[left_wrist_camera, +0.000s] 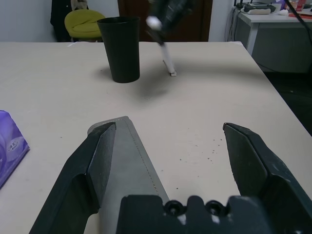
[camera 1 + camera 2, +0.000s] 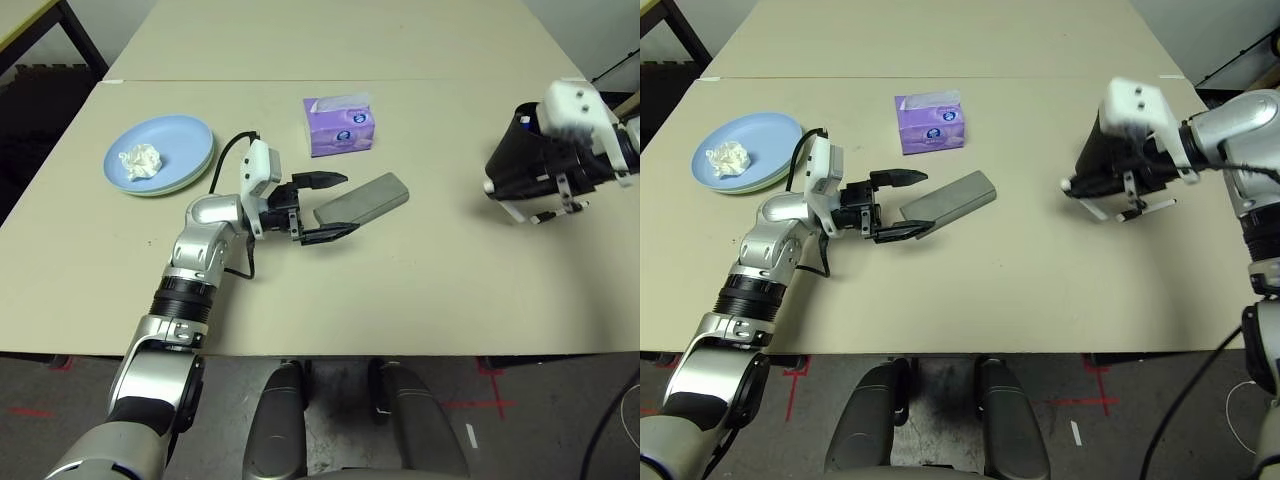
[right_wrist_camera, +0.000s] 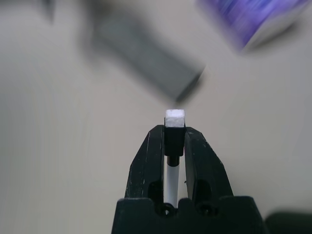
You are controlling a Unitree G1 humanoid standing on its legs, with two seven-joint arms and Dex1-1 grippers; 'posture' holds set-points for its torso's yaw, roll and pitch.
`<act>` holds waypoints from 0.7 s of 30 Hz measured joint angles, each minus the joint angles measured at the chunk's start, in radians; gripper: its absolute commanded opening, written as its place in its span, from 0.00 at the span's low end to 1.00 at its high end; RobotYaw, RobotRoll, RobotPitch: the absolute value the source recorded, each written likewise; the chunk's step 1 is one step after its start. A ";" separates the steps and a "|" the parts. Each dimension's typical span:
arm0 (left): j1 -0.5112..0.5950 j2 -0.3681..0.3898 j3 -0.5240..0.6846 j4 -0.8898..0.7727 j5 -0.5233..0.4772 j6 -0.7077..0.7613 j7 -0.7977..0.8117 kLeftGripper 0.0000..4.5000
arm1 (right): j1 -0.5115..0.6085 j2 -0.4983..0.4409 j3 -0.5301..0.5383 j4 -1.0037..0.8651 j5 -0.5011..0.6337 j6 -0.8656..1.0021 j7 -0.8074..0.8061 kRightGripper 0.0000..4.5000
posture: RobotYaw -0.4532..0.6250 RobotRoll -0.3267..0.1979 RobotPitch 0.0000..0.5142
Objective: Organize and tidy the items on the table.
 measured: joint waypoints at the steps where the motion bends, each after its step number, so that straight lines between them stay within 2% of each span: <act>1: 0.000 0.000 0.000 0.000 0.000 0.000 0.000 1.00 | 0.013 0.022 -0.040 -0.006 0.020 0.014 -0.048 0.10 | 0.51 0.62 0.42; 8: 0.000 0.002 0.000 0.003 0.001 -0.002 -0.001 1.00 | 0.148 0.256 -0.305 -0.119 0.144 -0.035 -0.438 0.10 | 0.50 0.62 0.41; 13: -0.001 0.005 0.000 0.004 0.003 -0.003 -0.002 1.00 | 0.211 0.340 -0.373 -0.237 0.177 -0.090 -0.619 0.10 | 0.50 0.62 0.41; 21: -0.004 0.006 0.000 0.027 0.006 -0.012 -0.006 1.00 | 0.218 0.398 -0.414 -0.315 0.217 -0.129 -0.807 0.10 | 0.49 0.62 0.41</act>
